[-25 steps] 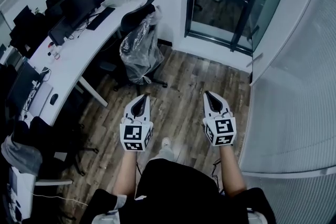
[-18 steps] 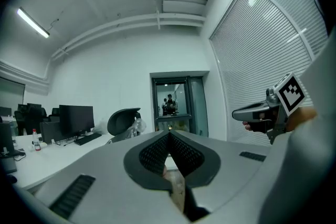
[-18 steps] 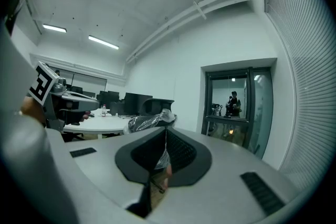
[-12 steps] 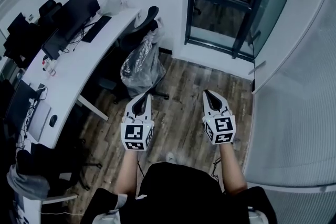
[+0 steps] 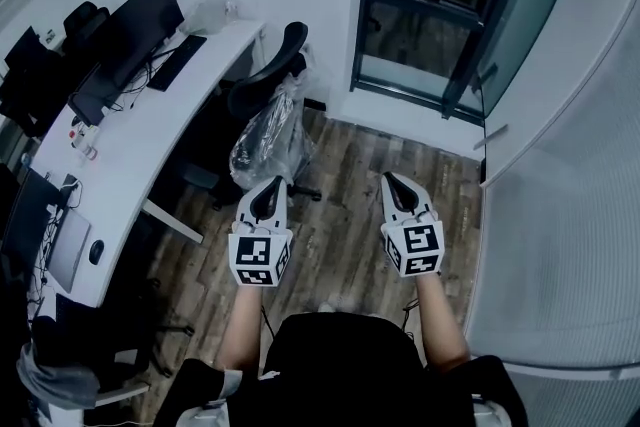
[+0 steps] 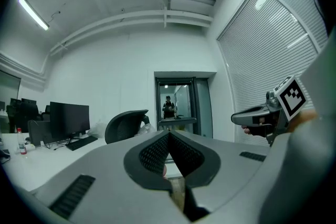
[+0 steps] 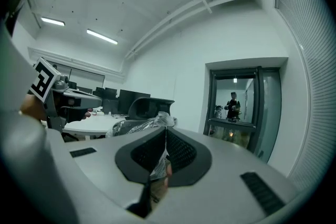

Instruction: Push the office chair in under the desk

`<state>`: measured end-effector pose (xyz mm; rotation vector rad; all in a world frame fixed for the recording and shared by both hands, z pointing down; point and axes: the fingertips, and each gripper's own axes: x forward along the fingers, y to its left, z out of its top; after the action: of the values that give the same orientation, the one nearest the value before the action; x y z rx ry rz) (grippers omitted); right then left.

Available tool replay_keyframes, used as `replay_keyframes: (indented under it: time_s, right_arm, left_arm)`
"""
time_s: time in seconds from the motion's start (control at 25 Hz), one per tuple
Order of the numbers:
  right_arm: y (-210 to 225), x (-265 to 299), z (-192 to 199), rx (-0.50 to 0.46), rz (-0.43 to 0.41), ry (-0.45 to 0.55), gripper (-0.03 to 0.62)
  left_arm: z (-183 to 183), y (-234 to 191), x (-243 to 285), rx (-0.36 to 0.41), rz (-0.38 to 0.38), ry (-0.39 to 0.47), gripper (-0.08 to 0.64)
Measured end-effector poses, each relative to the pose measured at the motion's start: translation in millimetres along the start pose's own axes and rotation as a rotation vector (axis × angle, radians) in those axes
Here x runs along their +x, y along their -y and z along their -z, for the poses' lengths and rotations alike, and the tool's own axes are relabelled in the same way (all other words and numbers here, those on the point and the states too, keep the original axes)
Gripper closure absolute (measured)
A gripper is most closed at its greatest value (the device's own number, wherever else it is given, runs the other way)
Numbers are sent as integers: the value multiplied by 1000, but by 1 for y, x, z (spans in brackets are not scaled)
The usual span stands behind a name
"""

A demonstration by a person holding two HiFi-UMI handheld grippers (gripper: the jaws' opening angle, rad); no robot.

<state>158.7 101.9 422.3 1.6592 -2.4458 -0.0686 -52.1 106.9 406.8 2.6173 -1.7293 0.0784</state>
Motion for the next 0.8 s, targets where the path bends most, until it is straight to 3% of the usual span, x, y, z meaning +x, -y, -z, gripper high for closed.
replay_keyframes:
  time_s: [0.2, 0.36, 0.8]
  right_arm:
    - [11, 18, 7, -2, 16, -25, 568]
    - [19, 26, 11, -5, 30, -41, 568]
    - [63, 65, 17, -3, 39, -36, 568]
  left_arm:
    - [8, -3, 24, 40, 4, -22, 548]
    - [6, -1, 44, -4, 42, -15, 548]
    - [4, 9, 111, 29, 62, -14, 548]
